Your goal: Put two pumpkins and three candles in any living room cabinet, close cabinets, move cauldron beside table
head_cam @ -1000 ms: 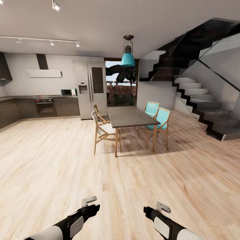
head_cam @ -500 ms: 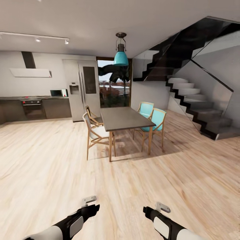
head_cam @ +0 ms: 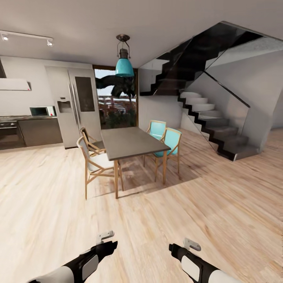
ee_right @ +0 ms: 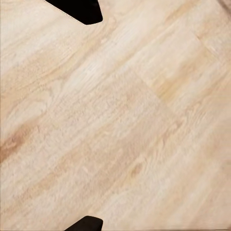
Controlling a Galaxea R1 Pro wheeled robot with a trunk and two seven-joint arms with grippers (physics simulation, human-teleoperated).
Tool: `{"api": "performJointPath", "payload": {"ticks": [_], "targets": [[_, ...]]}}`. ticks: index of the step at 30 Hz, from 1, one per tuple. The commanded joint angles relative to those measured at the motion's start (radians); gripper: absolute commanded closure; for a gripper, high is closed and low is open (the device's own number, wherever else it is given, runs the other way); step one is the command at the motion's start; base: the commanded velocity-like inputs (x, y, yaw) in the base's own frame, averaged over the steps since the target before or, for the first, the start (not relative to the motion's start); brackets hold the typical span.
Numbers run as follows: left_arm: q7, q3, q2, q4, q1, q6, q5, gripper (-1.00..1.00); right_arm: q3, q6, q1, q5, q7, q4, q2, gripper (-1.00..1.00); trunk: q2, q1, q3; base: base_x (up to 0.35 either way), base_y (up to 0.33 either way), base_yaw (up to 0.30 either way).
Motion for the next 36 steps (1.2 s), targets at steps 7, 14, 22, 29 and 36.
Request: {"api": "performJointPath", "payload": {"ticks": [7, 14, 22, 29, 36], "targets": [[-0.002, -0.008, 0.000, 0.001, -0.001, -0.004, 0.010, -1.00, 0.008, -0.003, -0.001, -0.012, -0.004, -0.001, 0.000, -1.00, -0.001, 0.001, -0.001, 0.299, 0.157, -0.277], [-0.002, -0.008, 0.000, 0.001, 0.000, -0.004, 0.010, -1.00, 0.007, -0.001, -0.001, -0.016, -0.004, -0.001, -0.001, -1.00, -0.001, 0.001, -0.002, 0.296, 0.162, -0.277], [-0.002, -0.009, -0.001, 0.001, -0.001, -0.004, 0.010, -1.00, 0.005, 0.000, -0.001, -0.020, -0.004, 0.002, -0.001, -1.00, -0.001, 0.001, -0.007, 0.298, 0.160, -0.272], [-0.002, -0.009, -0.001, 0.001, -0.001, -0.004, 0.010, -1.00, 0.005, 0.000, -0.001, -0.020, -0.005, 0.002, -0.001, -1.00, -0.001, 0.001, -0.012, 0.312, 0.098, -0.269], [-0.002, -0.010, -0.001, 0.001, 0.000, -0.004, 0.009, -1.00, 0.004, 0.000, -0.001, -0.020, -0.009, 0.002, -0.001, -1.00, -0.001, 0.001, -0.017, 0.325, 0.011, -0.269]]}}
